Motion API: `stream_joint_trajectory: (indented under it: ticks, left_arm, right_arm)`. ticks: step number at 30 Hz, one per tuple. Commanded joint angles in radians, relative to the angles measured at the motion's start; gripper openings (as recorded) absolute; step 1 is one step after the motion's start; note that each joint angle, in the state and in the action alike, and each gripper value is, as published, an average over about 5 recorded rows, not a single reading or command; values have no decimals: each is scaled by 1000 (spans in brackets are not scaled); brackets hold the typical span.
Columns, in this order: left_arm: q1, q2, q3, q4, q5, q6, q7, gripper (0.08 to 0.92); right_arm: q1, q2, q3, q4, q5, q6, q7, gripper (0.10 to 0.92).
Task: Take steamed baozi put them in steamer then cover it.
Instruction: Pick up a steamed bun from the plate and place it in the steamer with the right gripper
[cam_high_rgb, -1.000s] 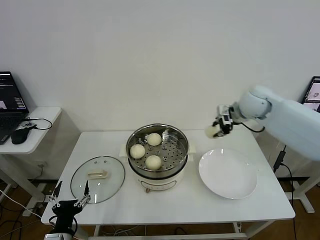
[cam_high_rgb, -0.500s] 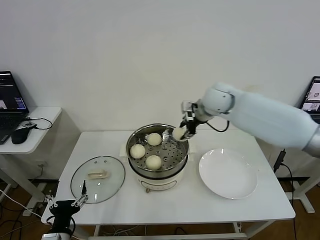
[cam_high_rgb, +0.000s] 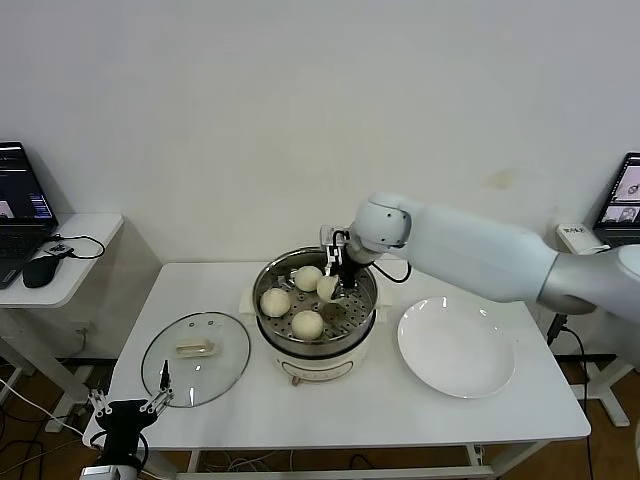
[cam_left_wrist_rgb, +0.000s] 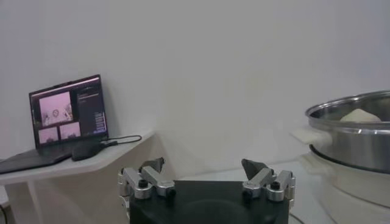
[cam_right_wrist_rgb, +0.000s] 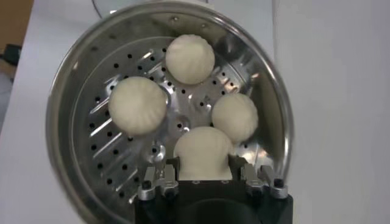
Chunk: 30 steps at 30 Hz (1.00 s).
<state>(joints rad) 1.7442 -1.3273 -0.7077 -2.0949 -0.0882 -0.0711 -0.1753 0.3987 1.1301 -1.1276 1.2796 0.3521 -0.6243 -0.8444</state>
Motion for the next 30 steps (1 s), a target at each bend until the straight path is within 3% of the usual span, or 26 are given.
stream_joint_trajectory:
  ticks: [1, 13, 19, 24, 30]
  left_arm:
    - [-2, -1, 2, 1, 0, 0, 0, 823]
    - [2, -4, 3, -2, 2, 0, 0, 823]
    - [3, -2, 0, -2, 1, 0, 0, 823]
    - [-2, 0, 0, 2, -2, 0, 0, 823]
    - [-13, 4, 7, 14, -3, 0, -1, 823]
  right_arm:
    - [-35, 45, -9, -61, -51, -14, 10, 526]
    - [-38, 15, 1, -38, -70, -19, -1, 538]
    - [3, -52, 42, 33, -41, -18, 20, 686]
    - [13, -191, 106, 196, 59, -37, 168, 803]
    - [-110, -382, 231, 385, 254, 24, 532, 822]
